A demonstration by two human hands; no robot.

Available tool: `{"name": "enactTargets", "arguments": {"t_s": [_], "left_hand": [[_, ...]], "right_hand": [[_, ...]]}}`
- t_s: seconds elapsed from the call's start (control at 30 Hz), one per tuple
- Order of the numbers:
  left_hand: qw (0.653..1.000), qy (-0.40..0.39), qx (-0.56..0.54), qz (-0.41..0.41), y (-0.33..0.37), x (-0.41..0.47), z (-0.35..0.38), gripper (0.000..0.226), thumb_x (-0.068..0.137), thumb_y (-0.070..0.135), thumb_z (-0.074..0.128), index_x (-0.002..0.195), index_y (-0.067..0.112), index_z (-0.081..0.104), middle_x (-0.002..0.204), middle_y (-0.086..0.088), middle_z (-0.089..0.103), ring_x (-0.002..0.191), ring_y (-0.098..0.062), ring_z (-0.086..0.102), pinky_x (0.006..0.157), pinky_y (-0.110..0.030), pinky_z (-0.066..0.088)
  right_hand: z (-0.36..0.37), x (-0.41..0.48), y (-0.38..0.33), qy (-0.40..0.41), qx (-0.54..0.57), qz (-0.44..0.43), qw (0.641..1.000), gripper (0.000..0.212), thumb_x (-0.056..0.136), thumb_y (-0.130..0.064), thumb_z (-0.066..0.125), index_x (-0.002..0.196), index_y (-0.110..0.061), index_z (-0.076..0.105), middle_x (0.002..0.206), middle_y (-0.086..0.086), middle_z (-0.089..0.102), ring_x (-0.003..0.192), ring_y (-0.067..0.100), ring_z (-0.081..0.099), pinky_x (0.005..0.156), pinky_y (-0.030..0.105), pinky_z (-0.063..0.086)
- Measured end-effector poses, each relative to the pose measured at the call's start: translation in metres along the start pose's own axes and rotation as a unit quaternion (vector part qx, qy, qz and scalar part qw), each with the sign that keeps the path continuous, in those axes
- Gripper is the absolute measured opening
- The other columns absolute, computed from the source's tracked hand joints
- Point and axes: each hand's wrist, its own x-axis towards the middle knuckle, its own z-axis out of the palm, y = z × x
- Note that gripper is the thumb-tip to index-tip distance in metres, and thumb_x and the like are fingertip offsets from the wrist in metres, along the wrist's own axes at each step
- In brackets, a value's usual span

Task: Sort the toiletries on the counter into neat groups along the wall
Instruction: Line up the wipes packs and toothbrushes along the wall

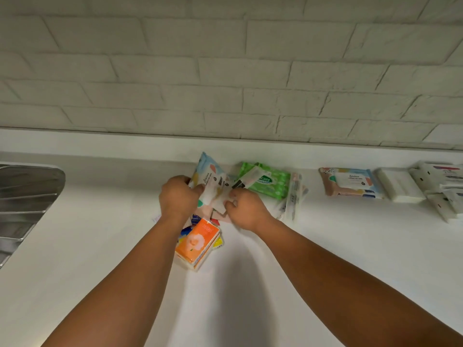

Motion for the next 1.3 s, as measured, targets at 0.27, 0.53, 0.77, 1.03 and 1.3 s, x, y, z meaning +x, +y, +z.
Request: {"name": "enactTargets", "arguments": {"t_s": [0.27, 0.53, 0.77, 1.03, 1.3], "left_hand": [[0.994, 0.032, -0.099, 0.036, 0.002, -0.014, -0.027, 0.025, 0.086, 0.034, 0.074, 0.100, 0.013, 0.072, 0.090, -0.002, 0.073, 0.074, -0.021, 0.068, 0.062, -0.028, 0.053], [0.973, -0.143, -0.171, 0.057, 0.014, -0.044, -0.018, 0.015, 0.084, 0.026, 0.079, 0.097, 0.021, 0.074, 0.088, 0.006, 0.075, 0.078, -0.013, 0.073, 0.061, -0.026, 0.056], [0.947, -0.203, -0.241, 0.059, 0.050, -0.061, 0.008, 0.030, 0.076, 0.021, 0.086, 0.104, 0.019, 0.074, 0.091, 0.004, 0.077, 0.072, -0.013, 0.074, 0.054, -0.023, 0.054], [0.927, -0.201, -0.315, 0.007, 0.107, -0.082, 0.075, 0.062, 0.057, 0.045, 0.091, 0.110, 0.022, 0.069, 0.111, -0.011, 0.070, 0.087, -0.024, 0.073, 0.056, -0.035, 0.060], [0.883, -0.256, -0.389, -0.061, 0.149, -0.114, 0.149, 0.030, 0.085, 0.019, 0.078, 0.112, 0.011, 0.070, 0.105, -0.009, 0.076, 0.093, -0.032, 0.073, 0.082, -0.051, 0.058]], "right_hand": [[-0.012, -0.014, 0.000, 0.001, 0.060, 0.009, 0.998, 0.040, 0.096, -0.030, 0.055, 0.130, -0.011, 0.055, 0.128, 0.010, 0.064, 0.115, 0.029, 0.061, 0.093, 0.029, 0.046], [-0.044, -0.027, 0.014, 0.068, 0.207, 0.036, 0.975, 0.062, 0.089, -0.061, 0.057, 0.129, -0.013, 0.056, 0.124, 0.005, 0.065, 0.109, 0.025, 0.063, 0.093, 0.038, 0.051], [-0.075, -0.057, 0.059, 0.053, 0.283, 0.060, 0.956, 0.041, 0.092, -0.051, 0.059, 0.092, -0.011, 0.065, 0.086, 0.005, 0.071, 0.073, 0.017, 0.066, 0.061, 0.033, 0.054], [-0.117, -0.078, 0.129, 0.075, 0.380, 0.126, 0.913, 0.038, 0.096, -0.041, 0.059, 0.092, -0.003, 0.062, 0.096, 0.018, 0.074, 0.076, 0.028, 0.071, 0.066, 0.045, 0.060], [-0.153, -0.092, 0.197, 0.098, 0.459, 0.153, 0.870, 0.026, 0.099, -0.038, 0.055, 0.108, -0.016, 0.065, 0.095, 0.001, 0.076, 0.080, 0.021, 0.074, 0.060, 0.035, 0.059]]}}
